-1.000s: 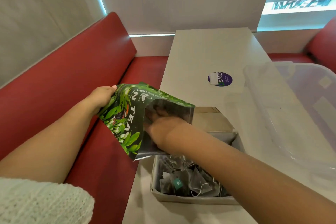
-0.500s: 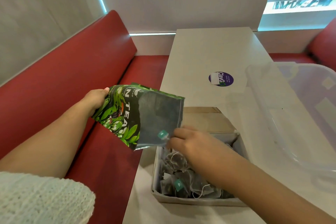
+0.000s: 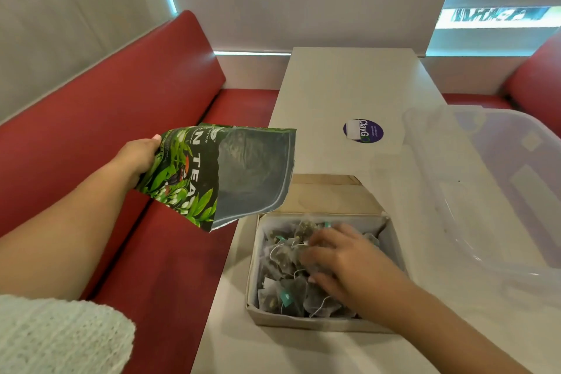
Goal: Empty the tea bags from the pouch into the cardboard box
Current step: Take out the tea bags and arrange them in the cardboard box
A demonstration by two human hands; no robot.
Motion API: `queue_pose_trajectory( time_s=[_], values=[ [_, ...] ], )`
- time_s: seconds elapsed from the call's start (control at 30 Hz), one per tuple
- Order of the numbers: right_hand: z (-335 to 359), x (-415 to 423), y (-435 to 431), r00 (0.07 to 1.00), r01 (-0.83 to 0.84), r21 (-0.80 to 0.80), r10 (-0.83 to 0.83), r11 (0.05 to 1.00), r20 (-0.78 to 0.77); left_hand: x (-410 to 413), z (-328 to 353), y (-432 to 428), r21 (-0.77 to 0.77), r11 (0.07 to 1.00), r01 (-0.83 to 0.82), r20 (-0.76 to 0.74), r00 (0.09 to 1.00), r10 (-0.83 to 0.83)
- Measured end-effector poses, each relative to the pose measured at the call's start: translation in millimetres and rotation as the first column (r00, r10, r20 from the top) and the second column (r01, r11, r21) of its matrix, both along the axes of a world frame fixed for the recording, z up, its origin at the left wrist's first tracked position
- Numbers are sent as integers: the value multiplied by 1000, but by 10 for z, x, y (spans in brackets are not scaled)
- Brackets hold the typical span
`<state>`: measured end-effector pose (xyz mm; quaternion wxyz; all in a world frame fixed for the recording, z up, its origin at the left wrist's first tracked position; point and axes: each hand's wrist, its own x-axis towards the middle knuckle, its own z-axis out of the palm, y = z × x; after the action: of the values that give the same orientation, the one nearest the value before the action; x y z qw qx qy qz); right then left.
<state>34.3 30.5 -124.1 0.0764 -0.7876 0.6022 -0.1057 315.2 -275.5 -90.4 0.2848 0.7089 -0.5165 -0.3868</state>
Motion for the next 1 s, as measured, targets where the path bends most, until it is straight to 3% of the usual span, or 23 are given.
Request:
queue_pose_trajectory(
  time_s=[0.1,0.2,0.47,0.57,0.67,0.73,1.0],
  values=[
    [113,-172,169,991,117,115,-109,986,-80,0,-4,52,16,1000,3,21,1000,-4],
    [32,-179,170,989,81,287,-41,954,-141,-37,-36,129,58,998,19,4,1000,-19],
    [81,-173,-9,994,55,257,-29,965,-107,-89,-61,297,140,987,85,-38,996,-80],
    [365,-209,-16,991,129,15,-129,992,18,-61,-68,322,150,983,108,-21,994,-106],
    [520,-151,-141,947,235,-208,-175,950,271,-62,-107,376,187,973,135,11,990,-139],
    [590,-87,-255,902,261,-222,-155,940,404,-77,-91,468,216,962,167,26,984,-176],
    [691,25,-590,738,173,-217,20,961,675,-243,108,758,295,899,324,100,925,-367]
  ],
)
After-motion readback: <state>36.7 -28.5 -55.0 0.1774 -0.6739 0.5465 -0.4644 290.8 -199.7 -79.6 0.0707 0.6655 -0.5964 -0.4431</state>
